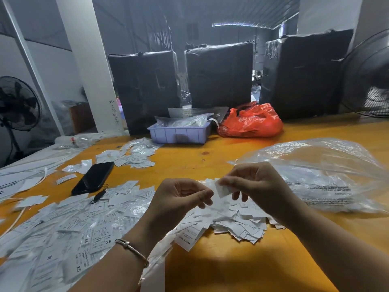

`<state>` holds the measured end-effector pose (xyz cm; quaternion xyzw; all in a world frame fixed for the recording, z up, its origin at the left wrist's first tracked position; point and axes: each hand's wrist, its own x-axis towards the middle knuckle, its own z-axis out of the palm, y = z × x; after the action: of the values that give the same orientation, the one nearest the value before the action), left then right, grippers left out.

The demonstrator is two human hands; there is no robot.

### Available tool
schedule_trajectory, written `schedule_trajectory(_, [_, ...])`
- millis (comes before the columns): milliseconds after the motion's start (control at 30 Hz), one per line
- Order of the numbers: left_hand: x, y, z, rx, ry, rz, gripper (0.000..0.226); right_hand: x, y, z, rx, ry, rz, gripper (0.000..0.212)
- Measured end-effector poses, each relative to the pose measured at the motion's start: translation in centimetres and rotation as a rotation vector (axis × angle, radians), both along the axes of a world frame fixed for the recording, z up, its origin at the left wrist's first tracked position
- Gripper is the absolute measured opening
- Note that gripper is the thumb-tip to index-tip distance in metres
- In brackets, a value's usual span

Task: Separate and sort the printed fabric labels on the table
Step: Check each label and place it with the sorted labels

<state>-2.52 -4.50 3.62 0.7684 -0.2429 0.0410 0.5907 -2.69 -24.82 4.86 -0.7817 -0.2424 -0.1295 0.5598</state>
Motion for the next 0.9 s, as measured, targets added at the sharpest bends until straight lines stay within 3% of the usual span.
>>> schedule_trajectory(167, [0.0, 0.0, 0.0, -0.01, -0.004, 0.012, 0.019, -0.4, -0.4, 1.2, 0.21, -0.109, -0.078, 0.056])
schedule_trajectory(333, [0.1, 0.0, -0.2, -0.007, -0.016, 0.0, 0.023, -1.4, 0.0, 2.1, 0.058, -0.31, -0.114, 0.014])
schedule_trajectory(400, [0.0, 0.0, -0.2, -0.003, -0.017, -0.007, 0.022, -1.6, 0.1, 2.2, 0.007, -0.314, -0.1, 0.008])
schedule_trajectory(667, [-0.1, 0.0, -0.1, 0.012, -0.041, -0.01, 0.019, -1.6, -0.2, 2.0, 0.025, -0.253, -0.035, 0.007])
schedule_trajectory(900, [0.0, 0.1, -0.1, 0.017, -0.056, 0.004, 0.021, -1.2, -0.1, 1.7, -0.083, -0.306, -0.064, 0.011])
